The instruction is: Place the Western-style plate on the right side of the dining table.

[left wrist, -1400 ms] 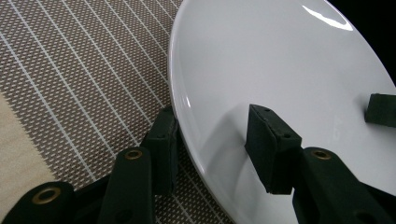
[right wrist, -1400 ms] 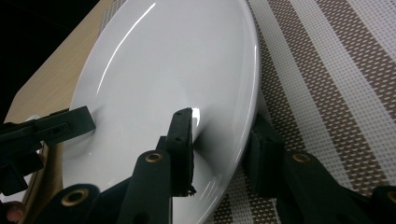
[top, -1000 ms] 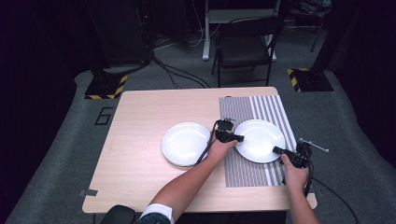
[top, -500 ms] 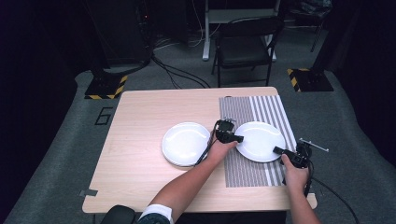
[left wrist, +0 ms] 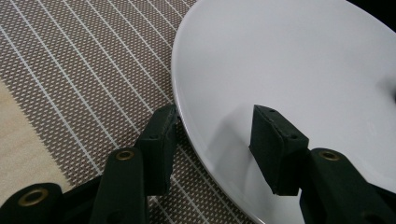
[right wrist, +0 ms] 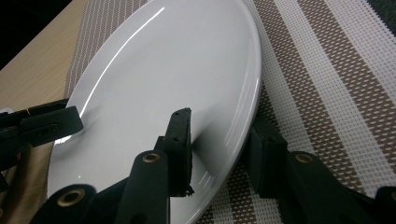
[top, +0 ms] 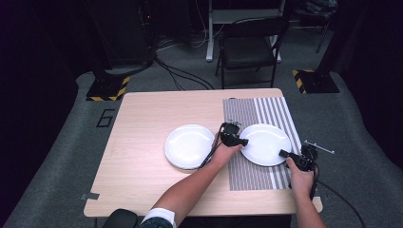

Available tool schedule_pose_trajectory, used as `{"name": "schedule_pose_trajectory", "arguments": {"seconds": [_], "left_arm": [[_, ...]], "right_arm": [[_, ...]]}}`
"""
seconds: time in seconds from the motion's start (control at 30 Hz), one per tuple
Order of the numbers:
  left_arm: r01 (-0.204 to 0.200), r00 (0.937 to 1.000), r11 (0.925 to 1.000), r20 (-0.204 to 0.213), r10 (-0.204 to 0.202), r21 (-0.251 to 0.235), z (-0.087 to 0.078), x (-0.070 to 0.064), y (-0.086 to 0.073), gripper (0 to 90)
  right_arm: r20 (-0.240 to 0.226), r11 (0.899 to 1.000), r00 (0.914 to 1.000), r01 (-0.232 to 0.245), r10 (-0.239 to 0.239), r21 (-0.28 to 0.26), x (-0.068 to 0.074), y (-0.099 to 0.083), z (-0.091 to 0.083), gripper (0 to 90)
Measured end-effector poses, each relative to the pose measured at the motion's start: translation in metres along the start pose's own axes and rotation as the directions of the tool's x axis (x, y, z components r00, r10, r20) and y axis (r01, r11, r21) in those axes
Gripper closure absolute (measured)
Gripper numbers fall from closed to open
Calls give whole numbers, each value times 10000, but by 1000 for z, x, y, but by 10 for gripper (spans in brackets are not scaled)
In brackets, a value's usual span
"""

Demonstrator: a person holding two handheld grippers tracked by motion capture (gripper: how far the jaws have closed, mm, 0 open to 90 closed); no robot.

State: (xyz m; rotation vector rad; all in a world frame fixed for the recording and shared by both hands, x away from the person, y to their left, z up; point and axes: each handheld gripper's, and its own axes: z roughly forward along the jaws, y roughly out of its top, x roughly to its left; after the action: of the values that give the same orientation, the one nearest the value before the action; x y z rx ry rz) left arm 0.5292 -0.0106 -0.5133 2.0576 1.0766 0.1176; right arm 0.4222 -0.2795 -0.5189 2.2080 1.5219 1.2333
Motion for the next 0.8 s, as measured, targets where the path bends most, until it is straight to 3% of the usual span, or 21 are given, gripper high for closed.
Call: {"name": "schedule_pose_trajectory", "arguments": {"seconds": [0.2,0.8], "left_arm": [[-59,10000,10000,13,59,6,0,0,0,509],[-19,9999,10000,145,19,18,0,2,0,509]], "right_arm": [[180,9999,9997,161,-162,61,1,0,-1,644],[97,9999,9999,-123,122,120,-6,2,-5,655]]}}
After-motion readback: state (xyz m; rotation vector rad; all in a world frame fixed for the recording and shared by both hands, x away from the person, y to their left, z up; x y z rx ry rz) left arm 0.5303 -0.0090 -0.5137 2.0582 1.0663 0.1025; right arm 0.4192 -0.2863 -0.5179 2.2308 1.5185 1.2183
